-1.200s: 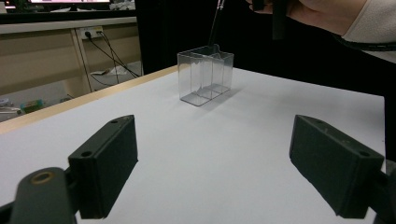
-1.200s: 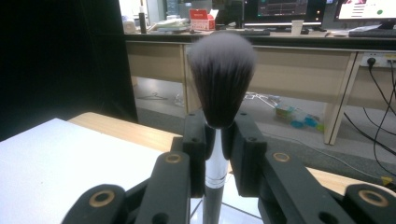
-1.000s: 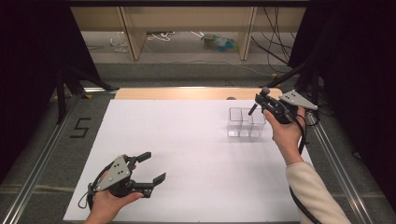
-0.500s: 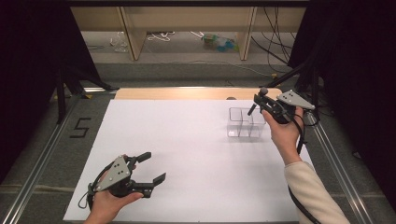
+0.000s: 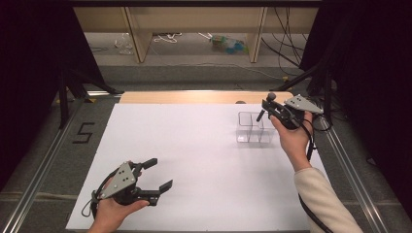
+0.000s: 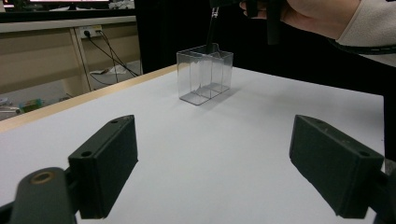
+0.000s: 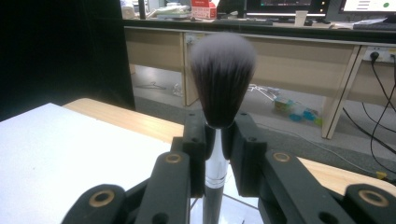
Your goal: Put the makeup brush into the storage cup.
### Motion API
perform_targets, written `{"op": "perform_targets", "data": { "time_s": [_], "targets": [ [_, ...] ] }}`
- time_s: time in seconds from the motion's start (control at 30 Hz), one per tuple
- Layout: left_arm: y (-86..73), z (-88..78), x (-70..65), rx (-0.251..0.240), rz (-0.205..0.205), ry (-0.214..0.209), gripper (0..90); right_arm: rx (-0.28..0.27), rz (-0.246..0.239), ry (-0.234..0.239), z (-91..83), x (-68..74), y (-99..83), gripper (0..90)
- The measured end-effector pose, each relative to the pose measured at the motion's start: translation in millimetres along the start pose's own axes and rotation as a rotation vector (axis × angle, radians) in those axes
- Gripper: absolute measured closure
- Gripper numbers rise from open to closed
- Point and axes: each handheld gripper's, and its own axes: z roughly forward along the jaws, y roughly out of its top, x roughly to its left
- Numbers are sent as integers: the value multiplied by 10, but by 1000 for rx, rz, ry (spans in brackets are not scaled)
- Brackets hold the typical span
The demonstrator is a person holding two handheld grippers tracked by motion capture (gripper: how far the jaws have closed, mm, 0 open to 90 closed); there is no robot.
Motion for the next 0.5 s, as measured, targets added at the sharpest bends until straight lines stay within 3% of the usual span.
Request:
{"op": "perform_targets", "data": {
  "time_s": [0.1, 0.5],
  "targets": [
    [0, 0, 1, -1, 1, 0, 154, -12, -1, -1, 18, 3, -10, 784],
    [6, -6, -7, -1, -3, 1, 155, 25, -6, 1, 42, -15, -52, 784]
  ]
}}
